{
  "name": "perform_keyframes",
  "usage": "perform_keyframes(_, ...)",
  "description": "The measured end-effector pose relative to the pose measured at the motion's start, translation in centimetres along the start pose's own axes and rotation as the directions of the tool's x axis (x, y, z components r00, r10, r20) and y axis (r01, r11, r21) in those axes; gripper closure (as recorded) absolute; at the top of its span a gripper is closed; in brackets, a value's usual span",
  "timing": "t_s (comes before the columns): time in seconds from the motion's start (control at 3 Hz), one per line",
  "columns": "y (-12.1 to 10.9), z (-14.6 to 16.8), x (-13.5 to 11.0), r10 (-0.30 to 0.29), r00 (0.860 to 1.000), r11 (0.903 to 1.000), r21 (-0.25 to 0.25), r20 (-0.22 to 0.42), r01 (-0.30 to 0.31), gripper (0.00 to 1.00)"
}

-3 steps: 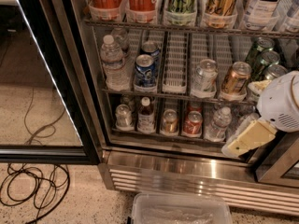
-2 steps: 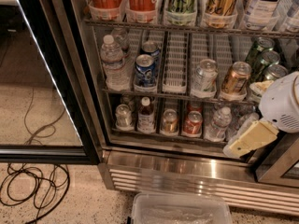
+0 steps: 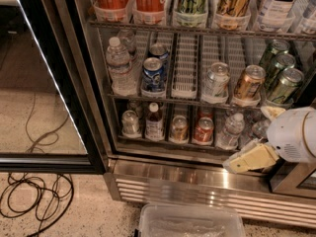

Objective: Pick water bottle from bottom shelf of fridge

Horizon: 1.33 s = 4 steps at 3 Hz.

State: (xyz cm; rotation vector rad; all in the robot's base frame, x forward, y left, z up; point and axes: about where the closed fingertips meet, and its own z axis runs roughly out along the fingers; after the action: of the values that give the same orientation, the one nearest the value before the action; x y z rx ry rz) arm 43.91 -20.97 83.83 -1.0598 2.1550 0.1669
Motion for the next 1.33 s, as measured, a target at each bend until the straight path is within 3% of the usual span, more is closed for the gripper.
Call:
perform_keyframes(0.33, 0.9, 3.4, 2.2, 0.084, 0.99, 0.9959, 0.023, 0.111, -0.087, 0.0)
perform_keyframes(0.67, 3.1, 6.4, 3.9, 0.174, 0.967, 0.9809, 0.054, 0.185, -0.187, 0.0)
perform_keyframes(1.0, 5.3, 8.9, 5.5, 0.256, 0.948, 0.9543, 0.106, 0.188, -0.279, 0.0)
perform_keyframes(1.33, 3.9, 8.8, 5.8, 0.26, 0.945, 0.9399, 0.172, 0.196, -0.295, 0.0)
